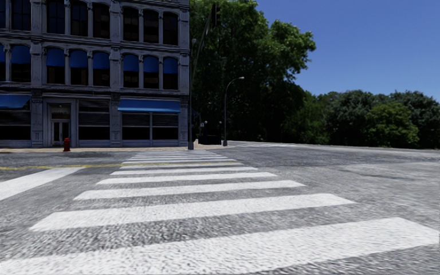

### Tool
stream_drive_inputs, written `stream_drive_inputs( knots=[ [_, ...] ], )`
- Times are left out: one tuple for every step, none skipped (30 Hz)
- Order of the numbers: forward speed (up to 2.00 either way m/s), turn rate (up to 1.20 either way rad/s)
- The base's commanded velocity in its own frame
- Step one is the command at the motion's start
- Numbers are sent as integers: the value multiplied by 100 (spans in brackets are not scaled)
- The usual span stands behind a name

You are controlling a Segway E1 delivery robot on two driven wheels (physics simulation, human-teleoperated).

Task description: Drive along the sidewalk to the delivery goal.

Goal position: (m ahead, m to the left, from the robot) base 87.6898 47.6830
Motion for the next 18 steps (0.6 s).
stream_drive_inputs(
  knots=[
    [200, 70],
    [200, 52],
    [200, 47],
    [200, 46],
    [200, 46],
    [200, 46],
    [200, 48],
    [200, 57],
    [200, 57],
    [200, 69],
    [200, 73],
    [200, 74],
    [200, 74],
    [200, 74],
    [200, 73],
    [200, 73],
    [200, 48],
    [200, 2]
  ],
)
